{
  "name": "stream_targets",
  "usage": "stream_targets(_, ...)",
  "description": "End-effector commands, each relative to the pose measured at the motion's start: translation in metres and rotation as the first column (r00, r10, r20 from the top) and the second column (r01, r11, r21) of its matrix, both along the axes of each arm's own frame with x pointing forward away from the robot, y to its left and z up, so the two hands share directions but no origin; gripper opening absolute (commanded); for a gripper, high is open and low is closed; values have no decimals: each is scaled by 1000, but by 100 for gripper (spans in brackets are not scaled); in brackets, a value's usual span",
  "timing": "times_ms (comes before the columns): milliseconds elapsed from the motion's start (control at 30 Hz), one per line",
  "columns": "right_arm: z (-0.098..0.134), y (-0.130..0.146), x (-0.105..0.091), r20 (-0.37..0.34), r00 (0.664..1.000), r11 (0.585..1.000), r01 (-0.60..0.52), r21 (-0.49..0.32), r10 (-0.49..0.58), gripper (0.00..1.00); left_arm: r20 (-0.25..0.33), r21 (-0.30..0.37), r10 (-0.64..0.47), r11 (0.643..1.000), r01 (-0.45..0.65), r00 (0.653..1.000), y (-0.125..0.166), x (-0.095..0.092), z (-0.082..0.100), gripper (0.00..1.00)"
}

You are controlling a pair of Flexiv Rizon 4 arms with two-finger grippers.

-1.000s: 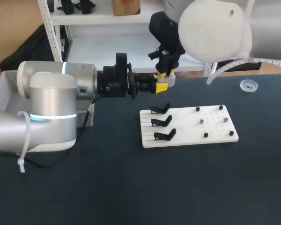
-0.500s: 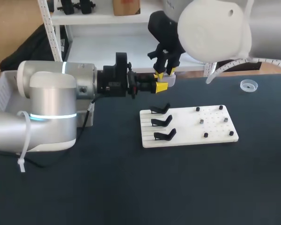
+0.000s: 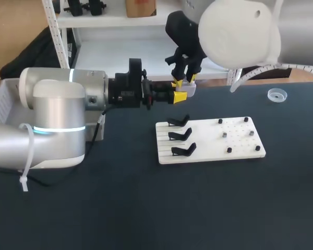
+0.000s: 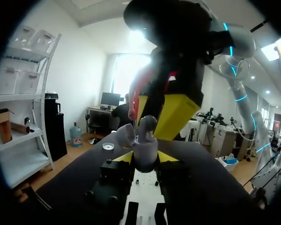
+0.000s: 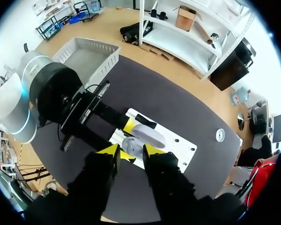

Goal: Pick up each earbud case from the left stands, insert the matching earbuds, close the lid, and place the case in the box.

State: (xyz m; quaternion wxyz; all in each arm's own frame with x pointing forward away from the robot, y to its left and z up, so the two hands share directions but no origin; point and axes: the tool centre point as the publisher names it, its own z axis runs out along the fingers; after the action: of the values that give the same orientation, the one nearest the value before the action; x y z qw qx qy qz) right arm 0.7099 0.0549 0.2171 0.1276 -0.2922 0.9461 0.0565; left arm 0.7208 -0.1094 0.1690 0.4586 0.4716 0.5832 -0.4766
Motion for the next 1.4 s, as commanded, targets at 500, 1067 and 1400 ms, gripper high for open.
stream_targets(500,31,-7,16,61,997,995,47,90,-53,32,1,-2,1,1000,-1,1000,0,0,0,0)
stream_targets(1067,-2,-14,84,81,966,951,223,212,-244,28,1,-2,1,1000,-1,1000,0,0,0,0)
stream_targets(1400,-25,-30,55,39,970,960,231,158,-240,25,1,-2,1,1000,-1,1000,0,0,0,0)
